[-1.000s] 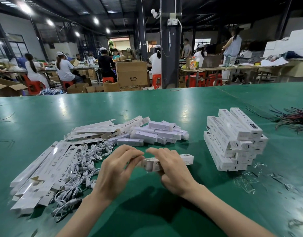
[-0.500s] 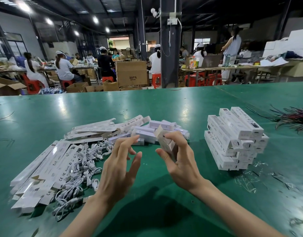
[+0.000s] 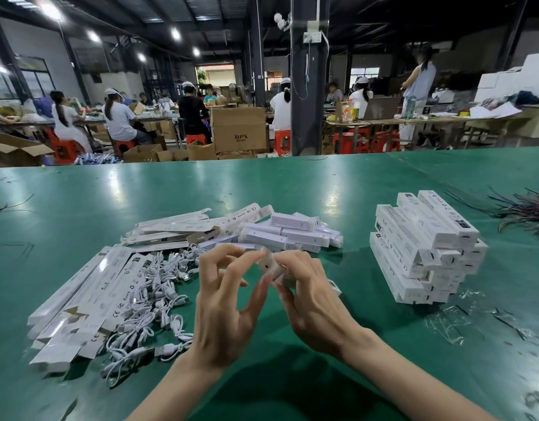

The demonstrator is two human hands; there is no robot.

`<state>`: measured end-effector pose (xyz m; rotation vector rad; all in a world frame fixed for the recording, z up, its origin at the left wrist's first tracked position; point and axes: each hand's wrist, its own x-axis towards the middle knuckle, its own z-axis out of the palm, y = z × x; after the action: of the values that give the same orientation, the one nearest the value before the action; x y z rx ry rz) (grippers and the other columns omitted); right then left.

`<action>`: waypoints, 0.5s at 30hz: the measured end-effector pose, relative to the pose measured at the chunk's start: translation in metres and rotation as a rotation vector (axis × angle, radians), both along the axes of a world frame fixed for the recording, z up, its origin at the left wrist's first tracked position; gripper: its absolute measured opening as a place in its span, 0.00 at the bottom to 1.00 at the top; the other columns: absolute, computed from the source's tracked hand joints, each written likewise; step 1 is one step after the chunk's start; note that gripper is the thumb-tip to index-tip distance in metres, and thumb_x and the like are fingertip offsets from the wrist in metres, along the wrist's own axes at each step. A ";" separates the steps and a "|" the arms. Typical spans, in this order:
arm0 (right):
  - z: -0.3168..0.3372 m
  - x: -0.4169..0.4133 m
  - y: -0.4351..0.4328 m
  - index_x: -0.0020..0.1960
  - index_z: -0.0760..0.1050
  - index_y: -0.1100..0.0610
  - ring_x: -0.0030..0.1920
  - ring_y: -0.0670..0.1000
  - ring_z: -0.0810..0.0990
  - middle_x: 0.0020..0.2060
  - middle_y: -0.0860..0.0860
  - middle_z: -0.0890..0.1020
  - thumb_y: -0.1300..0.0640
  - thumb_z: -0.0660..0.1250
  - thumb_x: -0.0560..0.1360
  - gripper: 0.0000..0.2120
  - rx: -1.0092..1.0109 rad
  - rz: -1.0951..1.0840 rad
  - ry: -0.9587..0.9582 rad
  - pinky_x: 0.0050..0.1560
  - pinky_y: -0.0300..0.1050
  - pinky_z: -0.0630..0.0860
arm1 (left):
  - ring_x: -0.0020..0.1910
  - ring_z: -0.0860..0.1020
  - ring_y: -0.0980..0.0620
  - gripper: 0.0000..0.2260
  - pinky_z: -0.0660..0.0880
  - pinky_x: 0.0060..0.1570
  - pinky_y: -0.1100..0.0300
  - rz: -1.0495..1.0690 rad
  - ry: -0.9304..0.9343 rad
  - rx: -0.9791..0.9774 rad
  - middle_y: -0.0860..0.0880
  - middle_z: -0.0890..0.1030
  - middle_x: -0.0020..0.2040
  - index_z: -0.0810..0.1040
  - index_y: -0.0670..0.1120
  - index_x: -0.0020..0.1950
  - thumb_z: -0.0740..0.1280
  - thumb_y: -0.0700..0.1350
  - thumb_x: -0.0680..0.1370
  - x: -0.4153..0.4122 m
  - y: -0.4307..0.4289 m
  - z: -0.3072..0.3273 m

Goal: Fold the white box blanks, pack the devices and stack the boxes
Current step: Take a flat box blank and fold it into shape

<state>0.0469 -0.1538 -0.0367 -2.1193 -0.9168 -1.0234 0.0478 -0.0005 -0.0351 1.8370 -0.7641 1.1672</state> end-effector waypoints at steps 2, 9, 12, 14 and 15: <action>-0.002 0.001 0.003 0.65 0.60 0.54 0.47 0.51 0.71 0.51 0.51 0.74 0.71 0.68 0.72 0.29 0.037 0.001 0.003 0.44 0.56 0.76 | 0.49 0.73 0.59 0.10 0.72 0.49 0.70 0.033 -0.040 -0.001 0.54 0.65 0.59 0.75 0.51 0.57 0.67 0.46 0.77 0.000 0.001 -0.001; -0.010 0.004 0.000 0.65 0.57 0.48 0.47 0.61 0.78 0.49 0.58 0.77 0.64 0.67 0.74 0.27 0.126 0.034 0.129 0.51 0.56 0.76 | 0.60 0.72 0.56 0.12 0.75 0.51 0.58 0.053 0.084 0.068 0.54 0.69 0.59 0.75 0.52 0.60 0.66 0.50 0.77 0.002 0.003 0.004; -0.010 0.005 0.000 0.64 0.59 0.47 0.49 0.59 0.77 0.50 0.54 0.75 0.64 0.68 0.73 0.27 0.156 0.010 0.175 0.52 0.48 0.73 | 0.60 0.72 0.55 0.13 0.77 0.47 0.54 0.000 0.119 0.097 0.52 0.70 0.60 0.75 0.51 0.60 0.67 0.50 0.77 0.004 0.006 0.006; -0.009 0.006 0.000 0.63 0.59 0.48 0.47 0.57 0.75 0.49 0.52 0.73 0.66 0.69 0.72 0.28 0.160 0.015 0.174 0.51 0.44 0.71 | 0.60 0.72 0.56 0.12 0.78 0.44 0.52 -0.012 0.122 0.102 0.50 0.70 0.60 0.75 0.51 0.59 0.67 0.50 0.77 0.006 0.008 0.006; -0.008 0.006 0.000 0.63 0.60 0.49 0.46 0.57 0.75 0.49 0.50 0.72 0.67 0.69 0.71 0.28 0.158 0.024 0.162 0.51 0.44 0.71 | 0.60 0.72 0.56 0.12 0.78 0.44 0.52 -0.016 0.123 0.104 0.50 0.70 0.59 0.75 0.51 0.58 0.67 0.50 0.77 0.007 0.009 0.006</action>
<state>0.0528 -0.1537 -0.0446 -2.0203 -0.7561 -0.8685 0.0545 0.0086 -0.0293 1.9651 -0.7803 1.0112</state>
